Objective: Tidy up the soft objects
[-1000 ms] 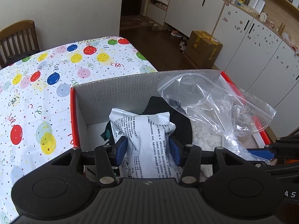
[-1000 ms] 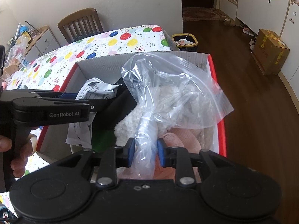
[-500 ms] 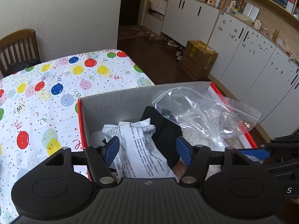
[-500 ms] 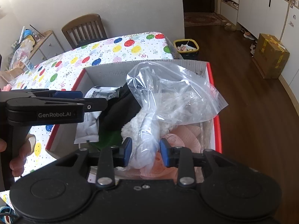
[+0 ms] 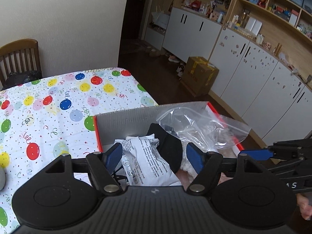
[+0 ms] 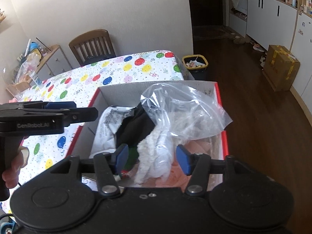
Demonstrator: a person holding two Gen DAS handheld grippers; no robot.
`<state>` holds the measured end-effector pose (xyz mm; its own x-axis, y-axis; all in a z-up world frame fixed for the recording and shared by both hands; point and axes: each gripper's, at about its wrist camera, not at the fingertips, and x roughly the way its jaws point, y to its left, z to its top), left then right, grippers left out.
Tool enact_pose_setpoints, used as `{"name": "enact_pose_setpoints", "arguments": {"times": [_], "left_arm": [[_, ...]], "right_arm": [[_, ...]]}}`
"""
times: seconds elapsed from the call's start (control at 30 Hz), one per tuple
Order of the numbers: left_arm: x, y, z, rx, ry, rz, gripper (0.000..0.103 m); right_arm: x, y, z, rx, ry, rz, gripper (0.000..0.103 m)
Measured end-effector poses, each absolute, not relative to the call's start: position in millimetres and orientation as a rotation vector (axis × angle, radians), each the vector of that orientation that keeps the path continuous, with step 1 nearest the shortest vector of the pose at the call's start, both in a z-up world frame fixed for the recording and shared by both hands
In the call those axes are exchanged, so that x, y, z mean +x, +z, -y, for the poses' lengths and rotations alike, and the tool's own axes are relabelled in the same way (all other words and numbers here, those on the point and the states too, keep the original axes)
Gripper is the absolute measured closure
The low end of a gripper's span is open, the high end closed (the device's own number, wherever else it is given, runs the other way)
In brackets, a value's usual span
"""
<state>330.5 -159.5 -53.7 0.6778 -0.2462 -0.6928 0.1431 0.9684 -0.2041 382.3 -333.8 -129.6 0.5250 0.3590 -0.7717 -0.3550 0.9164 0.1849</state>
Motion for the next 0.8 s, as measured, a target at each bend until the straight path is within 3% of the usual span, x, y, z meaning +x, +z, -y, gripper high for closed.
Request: {"name": "enact_pose_setpoints", "arguments": {"times": [0.33,0.4,0.8], "left_arm": [[302,-36,136,-0.126,-0.228,-0.733,0.03],[295,-34,131,-0.124,-0.23,-0.72,0.025],[242,-30,114,-0.105,-0.246,-0.651,0.018]], "right_arm": [[368,-120,311,0.022,0.446,-0.881,0.039],[362,-117,307,0.027,0.451,-0.86,0.034],[315,-108,298,0.045,0.447,-0.706,0.015]]}}
